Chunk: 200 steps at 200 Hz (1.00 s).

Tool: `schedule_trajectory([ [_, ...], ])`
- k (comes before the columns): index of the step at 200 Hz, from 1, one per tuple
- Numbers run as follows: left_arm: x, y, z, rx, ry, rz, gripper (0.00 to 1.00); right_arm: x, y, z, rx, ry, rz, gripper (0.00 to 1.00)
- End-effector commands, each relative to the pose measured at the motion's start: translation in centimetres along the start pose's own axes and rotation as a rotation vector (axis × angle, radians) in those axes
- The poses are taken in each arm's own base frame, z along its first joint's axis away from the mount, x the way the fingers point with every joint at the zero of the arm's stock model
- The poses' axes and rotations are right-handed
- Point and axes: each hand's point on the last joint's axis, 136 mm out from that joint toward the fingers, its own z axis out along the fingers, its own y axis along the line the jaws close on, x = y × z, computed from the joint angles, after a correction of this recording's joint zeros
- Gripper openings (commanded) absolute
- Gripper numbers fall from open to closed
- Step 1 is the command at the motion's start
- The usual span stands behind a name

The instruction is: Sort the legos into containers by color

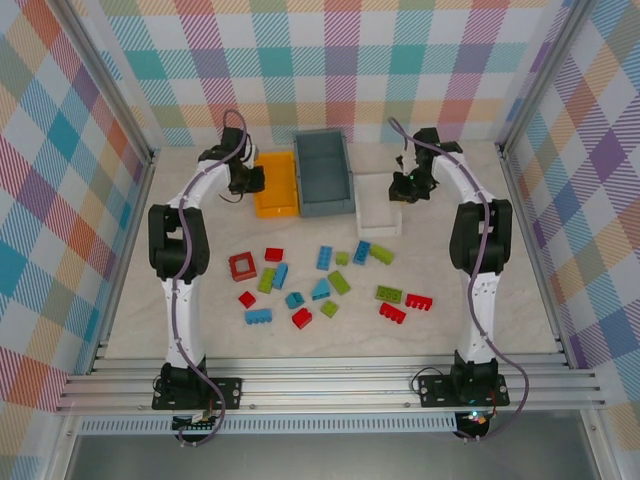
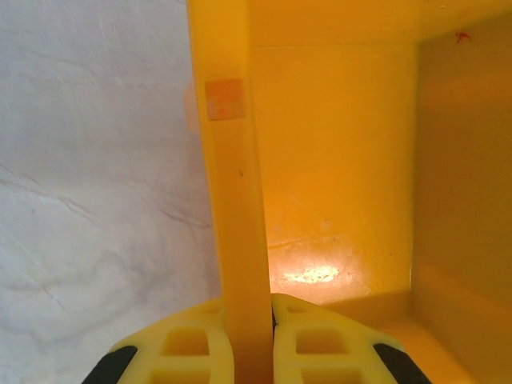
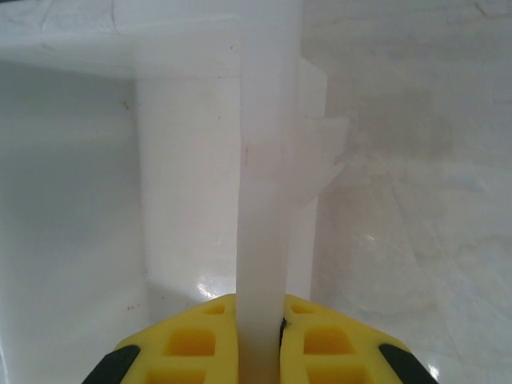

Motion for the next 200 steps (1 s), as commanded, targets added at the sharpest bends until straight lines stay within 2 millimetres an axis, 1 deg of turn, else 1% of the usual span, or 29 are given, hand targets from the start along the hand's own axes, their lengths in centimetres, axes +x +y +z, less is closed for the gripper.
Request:
schedule_trajectory([
  [1, 5.1, -2.9, 1.7, 0.065, 0.143, 0.014, 0.0, -0.6, 2.7, -1.0, -0.065, -0.047, -0.04, 0.1],
  [20, 5.1, -2.3, 1.4, 0.033, 0.142, 0.009, 0.0, -0.8, 1.4, -1.4, -0.032, -0.061, 0.006, 0.1],
  [45, 4.7, -1.1, 1.1, -0.023, 0.133, -0.012, 0.01, -1.7, -0.2, -2.5, -0.001, -0.099, 0.044, 0.1],
  [62, 4.4, -0.6, 1.1, -0.032, 0.14, -0.047, 0.04, -2.6, -0.5, -2.9, -0.009, -0.112, 0.035, 0.11],
  [83, 4.4, -0.2, 1.0, -0.046, 0.143, -0.076, 0.09, -3.5, -0.5, -2.4, -0.015, -0.105, 0.016, 0.13],
  [103, 4.4, 0.2, 0.7, -0.069, 0.14, -0.098, 0.1, -4.0, -0.8, -1.7, -0.005, -0.092, 0.022, 0.13],
  [116, 4.2, 0.3, 0.5, -0.069, 0.129, -0.106, 0.1, -4.3, -1.1, -1.6, 0.009, -0.094, 0.022, 0.14],
  [132, 4.1, 0.4, 0.4, -0.069, 0.132, -0.103, 0.12, -4.4, -1.4, -1.4, 0.019, -0.093, 0.016, 0.2],
  [150, 4.1, 0.7, 0.2, -0.078, 0.137, -0.101, 0.13, -4.4, -1.9, -1.0, 0.041, -0.08, 0.008, 0.23],
  [171, 4.0, 0.8, -0.1, -0.078, 0.131, -0.091, 0.2, -4.3, -2.2, -0.7, 0.058, -0.074, 0.002, 0.31],
  [183, 3.8, 0.7, -0.4, -0.078, 0.126, -0.085, 0.24, -4.4, -2.1, -1.1, 0.062, -0.083, 0.002, 0.35],
  [200, 3.4, 0.8, -1.1, -0.084, 0.105, -0.078, 0.28, -4.7, -1.4, -2.5, 0.08, -0.127, -0.019, 0.41],
])
